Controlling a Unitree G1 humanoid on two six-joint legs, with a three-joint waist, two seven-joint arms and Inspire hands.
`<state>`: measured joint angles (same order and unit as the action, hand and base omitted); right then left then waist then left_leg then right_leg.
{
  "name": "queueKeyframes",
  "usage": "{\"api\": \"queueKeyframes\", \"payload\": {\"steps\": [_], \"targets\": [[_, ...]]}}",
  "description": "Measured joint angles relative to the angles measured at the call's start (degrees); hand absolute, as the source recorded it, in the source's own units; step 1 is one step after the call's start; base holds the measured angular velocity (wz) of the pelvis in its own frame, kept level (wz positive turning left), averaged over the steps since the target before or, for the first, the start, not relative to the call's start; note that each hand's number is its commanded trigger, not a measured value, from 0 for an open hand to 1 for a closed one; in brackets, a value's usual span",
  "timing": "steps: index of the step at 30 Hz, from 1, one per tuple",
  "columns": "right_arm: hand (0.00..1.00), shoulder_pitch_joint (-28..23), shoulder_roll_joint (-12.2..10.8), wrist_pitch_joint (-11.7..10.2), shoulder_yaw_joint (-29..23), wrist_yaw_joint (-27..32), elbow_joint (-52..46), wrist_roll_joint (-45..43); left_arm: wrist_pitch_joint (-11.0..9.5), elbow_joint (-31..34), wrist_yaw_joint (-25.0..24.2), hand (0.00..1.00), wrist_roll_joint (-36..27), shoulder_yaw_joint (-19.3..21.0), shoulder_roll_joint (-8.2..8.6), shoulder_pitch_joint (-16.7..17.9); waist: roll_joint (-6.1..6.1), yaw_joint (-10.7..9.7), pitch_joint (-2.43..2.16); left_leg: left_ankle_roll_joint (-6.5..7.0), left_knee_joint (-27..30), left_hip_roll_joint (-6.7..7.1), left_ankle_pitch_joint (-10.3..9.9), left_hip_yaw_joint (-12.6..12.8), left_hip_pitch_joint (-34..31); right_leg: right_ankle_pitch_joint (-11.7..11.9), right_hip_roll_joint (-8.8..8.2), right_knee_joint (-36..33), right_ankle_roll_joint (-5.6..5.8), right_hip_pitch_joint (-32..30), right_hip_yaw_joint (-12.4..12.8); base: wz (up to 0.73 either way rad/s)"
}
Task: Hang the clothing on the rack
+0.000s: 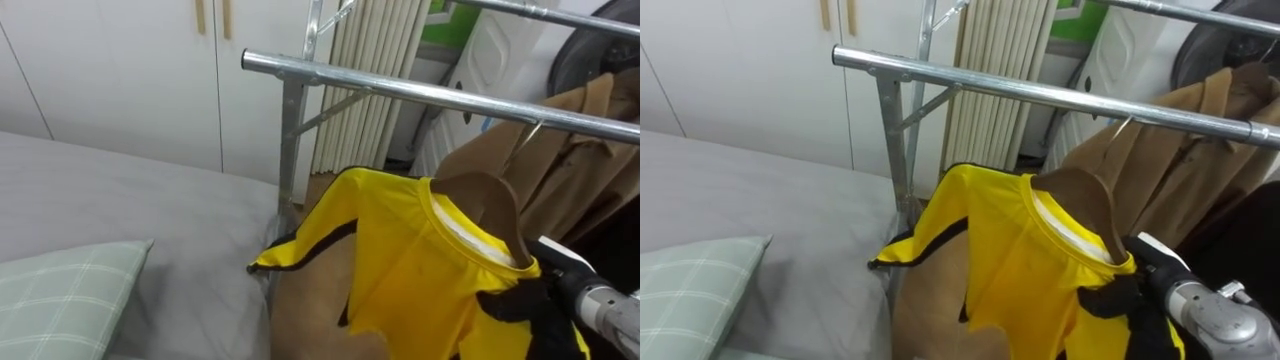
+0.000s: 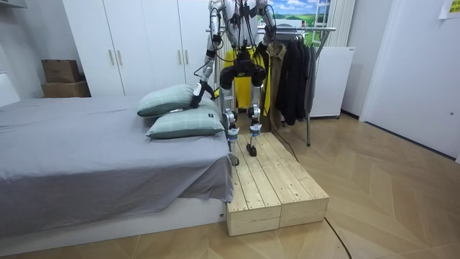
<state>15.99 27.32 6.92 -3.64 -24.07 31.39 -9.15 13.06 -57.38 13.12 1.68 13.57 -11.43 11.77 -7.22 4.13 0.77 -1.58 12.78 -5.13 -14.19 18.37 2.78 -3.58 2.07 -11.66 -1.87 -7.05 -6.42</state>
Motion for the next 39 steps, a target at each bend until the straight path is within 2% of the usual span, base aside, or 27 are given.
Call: {"api": "queueKeyframes", "payload": {"steps": [8, 15, 27, 34, 39], "targets": [[1.0, 1.8, 0.0, 0.0, 0.0, 0.3, 0.0, -2.3, 0.0, 0.0, 0.2, 0.0, 0.0, 0.1, -0.03, 0.4, -0.01, -0.7, 0.01, 0.01, 0.0, 0.0, 0.1, 0.0, 0.1, 0.0, -0.03, -0.1, 0.0, 0.0, 0.0, 0.0], [1.0, 4.0, 0.0, 0.0, 0.0, 3.3, -1.9, -5.5, -0.4, -0.1, -0.2, 0.0, 0.0, 0.1, -0.03, 0.6, 0.0, -0.6, 0.01, 0.05, 0.0, 0.09, 0.1, 0.0, 0.2, 0.0, -0.07, -0.1, 0.0, 0.0, 0.1, 0.0], [1.0, 4.4, 0.0, 0.0, 0.0, 4.5, -2.6, -7.9, -0.4, -0.1, -0.2, 0.0, -0.3, -0.2, -0.03, 0.6, 0.06, -0.6, -0.02, 0.05, -0.1, 0.05, 0.1, -0.1, 0.0, 0.0, -0.07, -0.2, 0.0, 0.0, -0.1, 0.0], [1.0, 4.8, 0.0, 0.0, 0.0, 4.5, -2.4, -7.5, -0.4, 0.0, -0.2, 0.0, -1.0, -0.2, -0.07, 0.6, 0.09, -0.7, -0.04, 0.04, 0.0, 0.02, 0.1, -0.2, 0.1, 0.0, -0.08, -0.2, -0.01, 0.0, -0.2, 0.0], [1.0, 4.9, 0.1, 0.0, 0.0, 2.6, 0.6, -3.7, -0.4, 0.0, -0.2, 0.0, -0.9, -0.1, -0.08, 0.6, 0.06, -0.7, -0.05, 0.04, -0.1, -0.02, 0.1, -0.2, 0.0, 0.0, -0.1, -0.1, 0.0, 0.1, -0.3, 0.0]]}}
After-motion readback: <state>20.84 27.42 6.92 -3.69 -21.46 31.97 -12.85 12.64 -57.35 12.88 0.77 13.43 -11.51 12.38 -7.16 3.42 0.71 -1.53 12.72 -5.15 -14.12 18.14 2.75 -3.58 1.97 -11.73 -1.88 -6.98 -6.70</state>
